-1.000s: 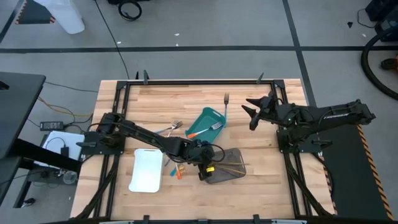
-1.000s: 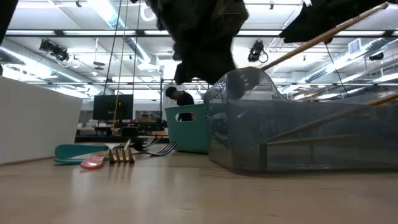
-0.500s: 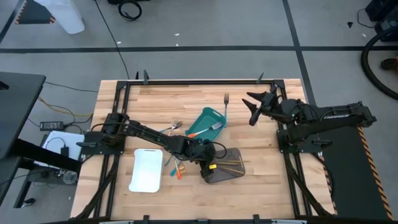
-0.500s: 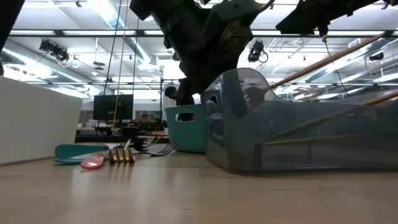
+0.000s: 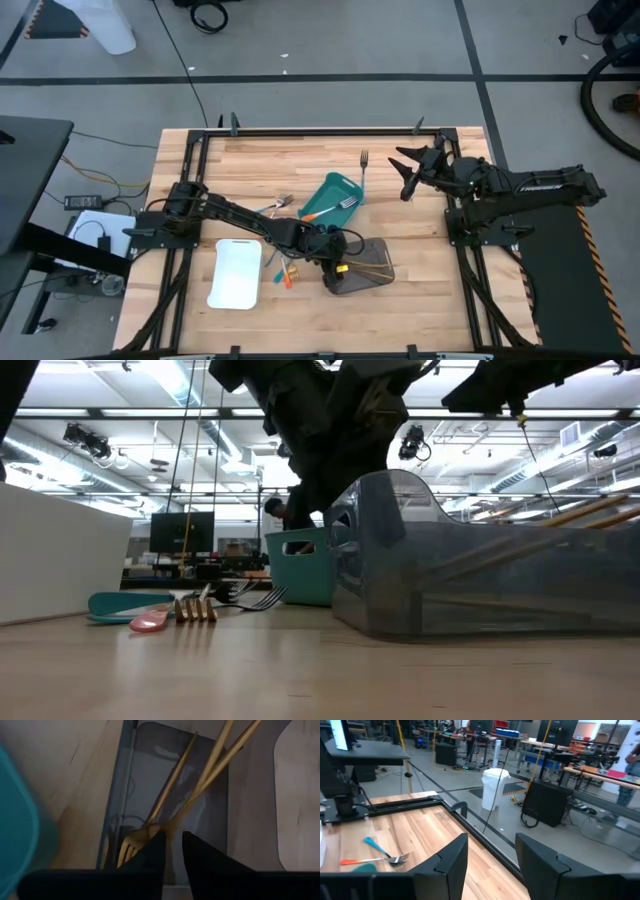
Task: Sort silverware by color (type)
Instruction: Put the gold fork into the black transparent bin
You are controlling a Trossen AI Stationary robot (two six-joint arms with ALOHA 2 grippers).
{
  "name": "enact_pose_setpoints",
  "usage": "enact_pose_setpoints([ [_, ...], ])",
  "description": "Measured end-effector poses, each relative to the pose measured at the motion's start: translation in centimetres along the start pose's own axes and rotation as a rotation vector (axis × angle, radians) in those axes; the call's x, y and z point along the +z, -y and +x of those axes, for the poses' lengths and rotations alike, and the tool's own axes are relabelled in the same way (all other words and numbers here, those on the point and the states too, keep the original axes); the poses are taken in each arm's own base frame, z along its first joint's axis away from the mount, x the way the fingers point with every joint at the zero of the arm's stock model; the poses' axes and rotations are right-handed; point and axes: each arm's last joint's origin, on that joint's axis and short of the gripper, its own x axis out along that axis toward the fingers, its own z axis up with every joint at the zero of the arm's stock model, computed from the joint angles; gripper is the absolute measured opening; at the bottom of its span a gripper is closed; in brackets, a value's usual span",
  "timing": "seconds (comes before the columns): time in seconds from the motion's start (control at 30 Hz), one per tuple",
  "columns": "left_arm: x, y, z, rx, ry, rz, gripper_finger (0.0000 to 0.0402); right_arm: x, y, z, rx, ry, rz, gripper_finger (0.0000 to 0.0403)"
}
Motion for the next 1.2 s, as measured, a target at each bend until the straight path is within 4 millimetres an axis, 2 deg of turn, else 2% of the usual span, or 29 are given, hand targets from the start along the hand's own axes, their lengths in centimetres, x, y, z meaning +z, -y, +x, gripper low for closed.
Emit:
enact_pose_setpoints([
  [0.27, 0.3, 0.2, -0.1, -0.019, 0.033, 0.118, 0.0081, 0.0, -0.1, 0.0, 0.019, 0.002, 0.004, 0.0173],
  [0.47, 0.5, 2.0, -0.4, -0.031, 0.149, 0.305, 0.0082, 0.0, -0.1, 0.0, 0.019, 0.002, 0.004, 0.0172],
  [0.6, 0.7, 2.4, -0.5, -0.03, 0.159, 0.26, 0.0082, 0.1, -0.1, 0.0, 0.019, 0.006, 0.007, 0.0171],
  [0.9, 3.2, 3.8, 1.6, -0.038, 0.212, 0.299, 0.0082, 0.1, -0.2, 0.1, 0.025, 0.013, 0.012, 0.0171],
  [1.2, 3.6, 3.9, 3.9, -0.046, 0.283, 0.357, 0.0082, 0.0, -0.2, 0.1, 0.026, 0.008, 0.007, 0.0171],
])
